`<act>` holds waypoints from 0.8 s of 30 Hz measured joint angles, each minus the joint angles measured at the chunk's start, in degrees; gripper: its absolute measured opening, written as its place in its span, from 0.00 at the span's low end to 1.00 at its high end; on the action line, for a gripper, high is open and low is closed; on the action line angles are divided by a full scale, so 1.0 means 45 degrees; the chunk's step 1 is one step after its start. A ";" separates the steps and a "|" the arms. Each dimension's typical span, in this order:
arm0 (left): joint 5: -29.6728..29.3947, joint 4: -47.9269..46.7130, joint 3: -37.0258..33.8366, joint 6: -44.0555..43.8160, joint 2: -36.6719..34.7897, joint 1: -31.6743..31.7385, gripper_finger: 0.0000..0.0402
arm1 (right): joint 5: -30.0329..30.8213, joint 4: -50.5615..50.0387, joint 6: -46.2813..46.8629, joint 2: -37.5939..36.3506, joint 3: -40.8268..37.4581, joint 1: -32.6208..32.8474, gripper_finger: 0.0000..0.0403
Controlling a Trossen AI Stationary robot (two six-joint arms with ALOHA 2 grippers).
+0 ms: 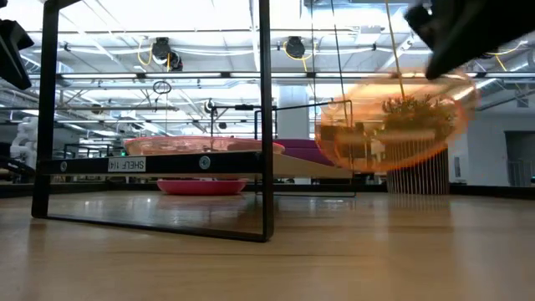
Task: Place and stack plates onto a shelf
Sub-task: Stack the orange plate on top of the red plate on the shelf
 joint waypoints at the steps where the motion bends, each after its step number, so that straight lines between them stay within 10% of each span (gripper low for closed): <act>1: -0.0002 0.0000 0.0000 -0.0022 0.0000 0.0000 0.28 | 0.0167 0.0024 -0.0320 0.0000 0.0185 0.0000 0.00; 24: -0.0034 0.0005 0.0005 0.0080 -0.0005 0.0000 0.28 | -0.0592 0.4391 -0.8331 0.1299 0.0984 -0.2091 0.00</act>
